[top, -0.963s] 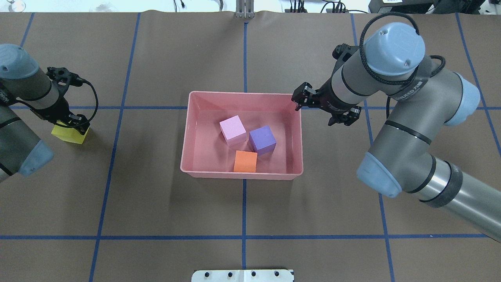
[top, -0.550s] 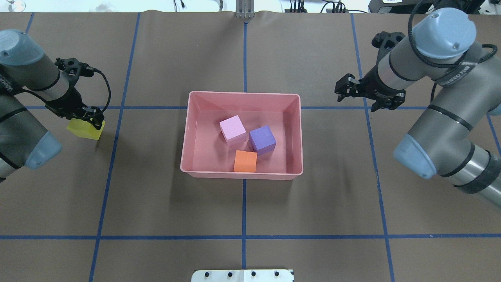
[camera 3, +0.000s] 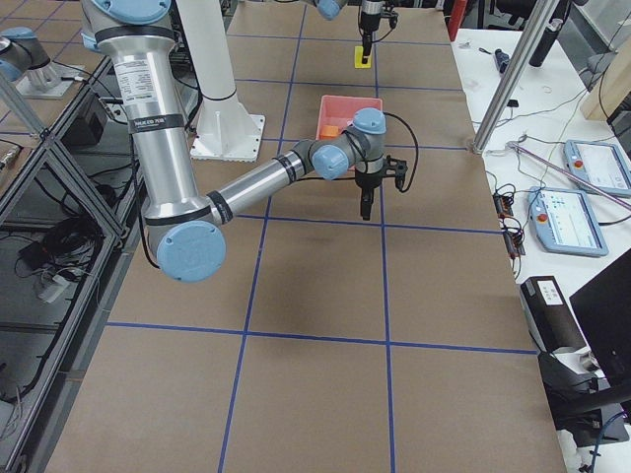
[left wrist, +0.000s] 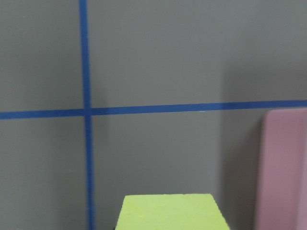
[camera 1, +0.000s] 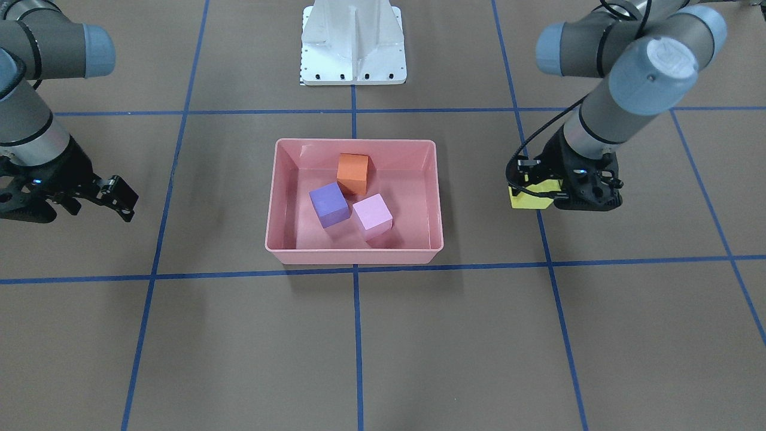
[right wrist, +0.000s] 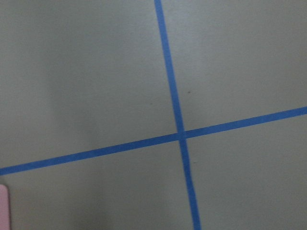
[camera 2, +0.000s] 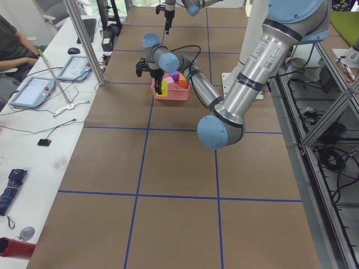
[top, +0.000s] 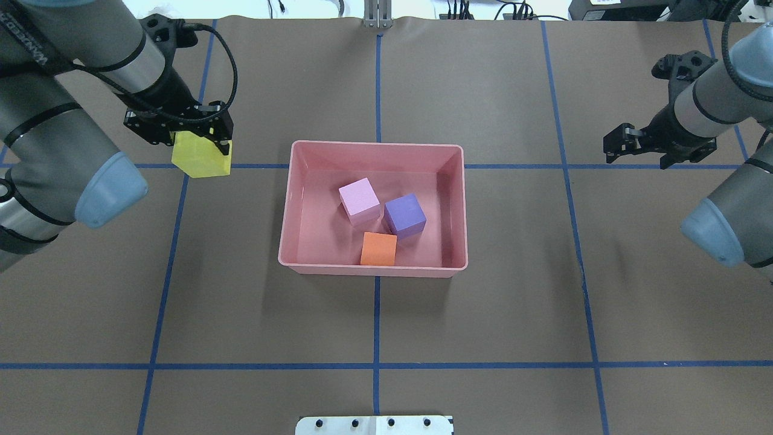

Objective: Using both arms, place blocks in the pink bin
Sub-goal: 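Carry the yellow cube into the pink bin with the left gripper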

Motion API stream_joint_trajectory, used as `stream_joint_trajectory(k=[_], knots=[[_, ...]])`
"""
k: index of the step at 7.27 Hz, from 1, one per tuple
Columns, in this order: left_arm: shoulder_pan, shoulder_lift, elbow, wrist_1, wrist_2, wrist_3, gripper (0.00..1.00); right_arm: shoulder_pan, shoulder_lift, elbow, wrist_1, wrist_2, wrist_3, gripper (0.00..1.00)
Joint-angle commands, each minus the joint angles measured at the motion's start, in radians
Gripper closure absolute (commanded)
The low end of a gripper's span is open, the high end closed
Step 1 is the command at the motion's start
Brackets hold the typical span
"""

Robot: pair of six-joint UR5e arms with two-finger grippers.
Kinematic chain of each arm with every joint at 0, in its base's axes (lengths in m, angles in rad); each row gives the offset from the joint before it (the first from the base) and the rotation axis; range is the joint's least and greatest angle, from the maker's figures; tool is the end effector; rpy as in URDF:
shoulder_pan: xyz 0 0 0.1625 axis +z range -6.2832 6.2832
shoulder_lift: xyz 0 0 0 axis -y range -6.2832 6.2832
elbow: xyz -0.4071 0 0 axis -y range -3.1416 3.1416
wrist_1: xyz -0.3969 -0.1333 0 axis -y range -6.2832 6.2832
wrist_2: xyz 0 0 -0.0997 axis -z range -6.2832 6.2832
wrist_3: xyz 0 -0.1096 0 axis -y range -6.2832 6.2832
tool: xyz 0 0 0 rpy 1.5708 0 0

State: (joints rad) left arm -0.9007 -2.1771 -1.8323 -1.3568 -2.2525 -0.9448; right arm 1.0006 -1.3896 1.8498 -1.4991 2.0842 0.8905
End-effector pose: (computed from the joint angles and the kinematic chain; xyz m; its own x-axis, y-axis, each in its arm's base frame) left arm 0.3344 -0.5254 0.2012 0.6166 -0.0456 -0.7859 0.0115 0.9987 -0.0490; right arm -0.2372 -0.5171 0.4184 0.7383 0.1363 0.6605 -0.1729 0.9849 -0.0100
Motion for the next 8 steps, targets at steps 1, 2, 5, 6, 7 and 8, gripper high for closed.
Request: stream_joint_trajectory(k=[1,2,5,6,7,8], knots=[[0.144,-0.098,-0.009,0.045,0.051,-0.196,1.00,0.049,-0.032,-0.026,0.000,0.025,-0.100,0.00],[0.239,-0.121,0.010,0.045,0.158,-0.236,1.00,0.052,-0.034,-0.029,0.000,0.025,-0.105,0.00],[0.299,-0.174,0.214,-0.063,0.215,-0.238,1.00,0.084,-0.048,-0.032,0.003,0.083,-0.134,0.00],[0.299,-0.188,0.269,-0.106,0.215,-0.238,1.00,0.087,-0.048,-0.032,0.004,0.086,-0.134,0.00],[0.299,-0.191,0.298,-0.131,0.215,-0.238,1.00,0.089,-0.049,-0.032,0.004,0.095,-0.134,0.00],[0.301,-0.191,0.315,-0.143,0.215,-0.236,0.86,0.089,-0.051,-0.032,0.004,0.096,-0.134,0.00]])
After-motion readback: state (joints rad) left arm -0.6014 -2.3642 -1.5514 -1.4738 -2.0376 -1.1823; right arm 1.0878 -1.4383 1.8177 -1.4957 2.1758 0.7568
